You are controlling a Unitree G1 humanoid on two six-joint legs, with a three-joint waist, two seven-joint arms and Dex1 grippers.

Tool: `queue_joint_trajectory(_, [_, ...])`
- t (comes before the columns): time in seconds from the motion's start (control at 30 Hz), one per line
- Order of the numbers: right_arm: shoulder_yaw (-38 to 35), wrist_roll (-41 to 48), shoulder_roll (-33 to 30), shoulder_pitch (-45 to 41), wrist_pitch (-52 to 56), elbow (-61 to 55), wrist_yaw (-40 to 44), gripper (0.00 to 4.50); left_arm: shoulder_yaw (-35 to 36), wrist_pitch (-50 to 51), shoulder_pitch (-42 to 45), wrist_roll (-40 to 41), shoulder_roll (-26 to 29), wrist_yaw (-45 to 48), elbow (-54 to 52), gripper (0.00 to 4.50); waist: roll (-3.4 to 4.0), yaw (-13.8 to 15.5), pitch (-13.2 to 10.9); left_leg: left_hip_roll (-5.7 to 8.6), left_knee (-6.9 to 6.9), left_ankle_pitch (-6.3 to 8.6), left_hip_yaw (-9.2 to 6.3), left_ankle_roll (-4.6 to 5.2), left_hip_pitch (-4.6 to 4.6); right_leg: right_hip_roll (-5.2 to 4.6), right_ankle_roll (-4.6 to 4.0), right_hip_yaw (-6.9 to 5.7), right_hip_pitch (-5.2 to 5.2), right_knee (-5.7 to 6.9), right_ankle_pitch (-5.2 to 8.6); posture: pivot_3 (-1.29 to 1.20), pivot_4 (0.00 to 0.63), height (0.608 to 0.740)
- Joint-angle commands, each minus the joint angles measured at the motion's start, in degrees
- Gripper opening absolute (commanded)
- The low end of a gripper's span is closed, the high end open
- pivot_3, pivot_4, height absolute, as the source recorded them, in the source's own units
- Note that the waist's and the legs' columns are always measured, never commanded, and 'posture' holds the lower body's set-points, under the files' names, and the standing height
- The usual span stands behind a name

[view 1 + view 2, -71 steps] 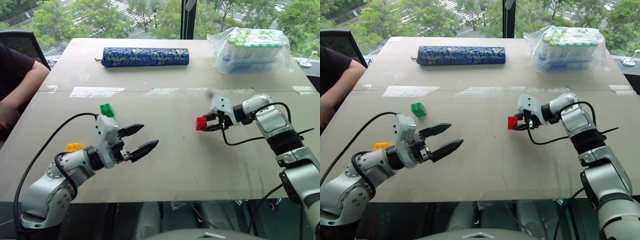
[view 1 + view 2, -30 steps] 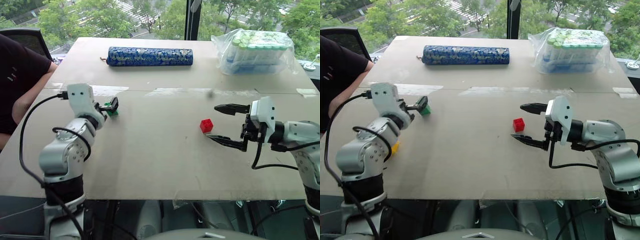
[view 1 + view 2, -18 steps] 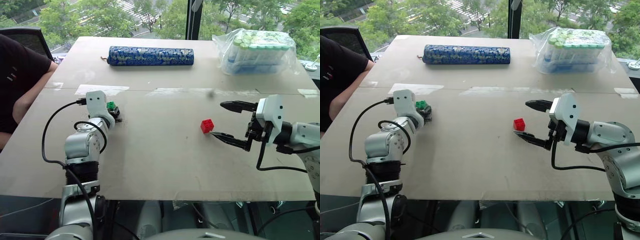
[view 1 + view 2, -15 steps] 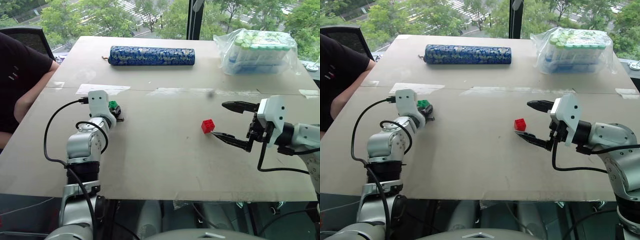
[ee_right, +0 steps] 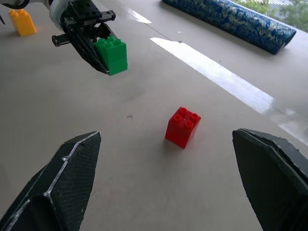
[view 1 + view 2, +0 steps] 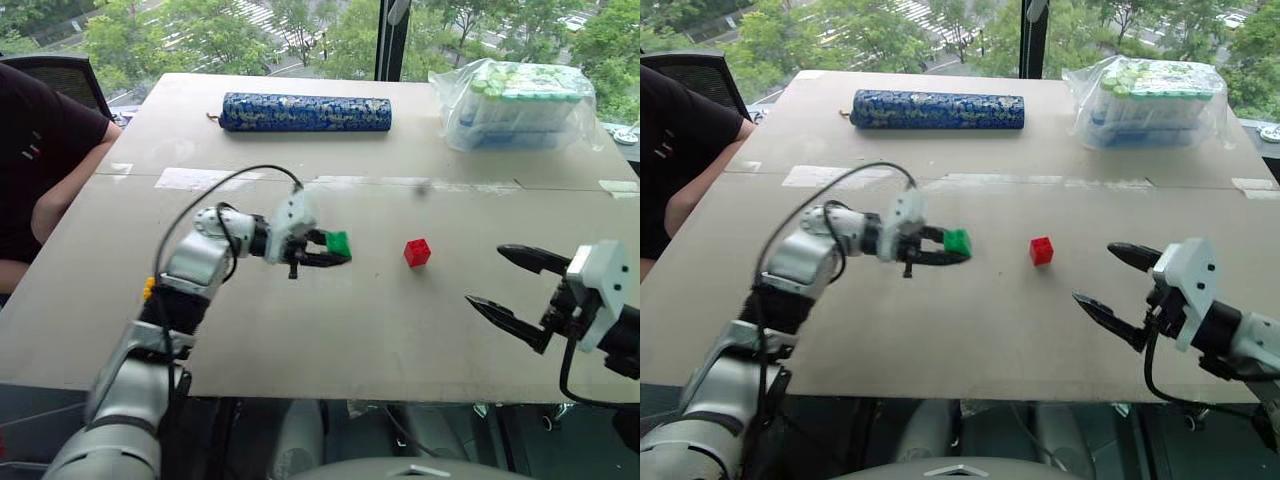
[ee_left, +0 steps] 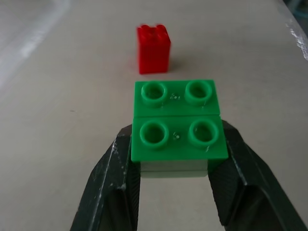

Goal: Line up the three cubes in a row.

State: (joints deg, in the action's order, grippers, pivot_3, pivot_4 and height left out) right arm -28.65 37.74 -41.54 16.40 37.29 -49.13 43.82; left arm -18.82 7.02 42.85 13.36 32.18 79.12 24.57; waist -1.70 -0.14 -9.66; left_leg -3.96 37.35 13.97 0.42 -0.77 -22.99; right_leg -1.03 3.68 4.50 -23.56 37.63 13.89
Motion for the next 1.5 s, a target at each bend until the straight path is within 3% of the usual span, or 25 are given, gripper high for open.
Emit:
queue_joint_trajectory(0.03, [-5.6, 1.5, 0.6, 5.2, -1.3, -4.1, 0.0, 4.5, -1.7, -8.8, 6.3, -5.1, -4.1, 1.8, 10.4, 1.32, -0.02, -0.1, 0.0, 0.0, 0.01, 0.0, -0.02, 0.0, -0.04, 0.01, 0.0, -0.02, -0.01, 0.0, 0.0, 0.0, 0.15, 0.74])
queue_joint_trajectory(0.37, [-6.7, 2.5, 0.6, 8.1, -1.9, -6.1, -3.2, 4.5, -1.0, -13.1, 10.5, -9.6, -10.3, 0.5, 19.3, 1.32, -0.03, -0.7, 0.0, 0.01, 0.04, 0.0, -0.09, 0.01, -0.05, 0.02, 0.02, 0.01, -0.01, 0.01, 0.0, 0.0, 0.15, 0.74])
queue_joint_trajectory(1.03, [-5.6, 4.8, -3.3, 6.8, -3.8, -4.4, 0.5, 4.5, 0.5, -9.4, 10.6, -12.1, -9.9, -0.2, 18.9, 1.32, -0.04, -0.6, 0.0, 0.01, 0.05, 0.0, -0.13, 0.01, -0.07, 0.02, 0.03, -0.03, 0.0, 0.03, 0.0, 0.0, 0.15, 0.74])
queue_joint_trajectory(1.1, [-5.6, 4.8, -4.3, 6.1, -4.3, -3.4, 1.8, 4.5, 0.7, -9.7, 10.6, -12.1, -9.8, -0.6, 19.0, 2.36, -0.03, -0.7, 0.0, 0.01, 0.05, 0.0, -0.13, 0.01, -0.07, 0.02, 0.03, -0.03, 0.0, 0.03, 0.0, 0.0, 0.15, 0.74])
queue_joint_trajectory(1.17, [-5.7, 4.9, -5.8, 5.0, -4.7, -1.6, 3.8, 4.5, 1.2, -9.7, 10.6, -11.8, -9.7, -0.7, 18.8, 3.03, -0.04, -0.7, 0.0, 0.01, 0.06, 0.0, -0.13, 0.01, -0.07, 0.02, 0.03, -0.02, 0.0, 0.03, 0.0, 0.0, 0.15, 0.74])
queue_joint_trajectory(1.23, [-6.0, 6.7, -7.3, 2.4, -4.7, 0.8, 5.5, 4.5, 2.2, -9.7, 10.7, -11.3, -9.7, -1.5, 18.2, 4.21, -0.04, -0.7, 0.0, 0.01, 0.06, 0.0, -0.13, 0.01, -0.07, 0.02, 0.03, -0.03, 0.0, 0.04, -0.01, 0.0, 0.15, 0.74])
queue_joint_trajectory(1.27, [-5.9, 7.8, -8.3, 0.4, -4.4, 2.1, 6.0, 4.5, 2.8, -9.4, 10.5, -11.0, -9.4, -1.8, 17.5, 4.36, -0.04, -0.6, 0.0, 0.01, 0.06, 0.0, -0.13, 0.01, -0.06, 0.02, 0.03, -0.03, 0.0, 0.04, 0.0, 0.0, 0.15, 0.74])
queue_joint_trajectory(1.5, [-3.1, 14.5, -18.6, -14.3, 0.6, 11.1, 10.0, 4.5, 9.6, 1.9, 6.5, -4.9, -2.1, 0.0, 5.2, 4.36, 0.0, -1.0, 0.0, 0.0, 0.03, 0.0, -0.18, 0.01, -0.02, 0.05, 0.01, -0.03, -0.01, 0.09, 0.0, 0.0, 0.15, 0.74])
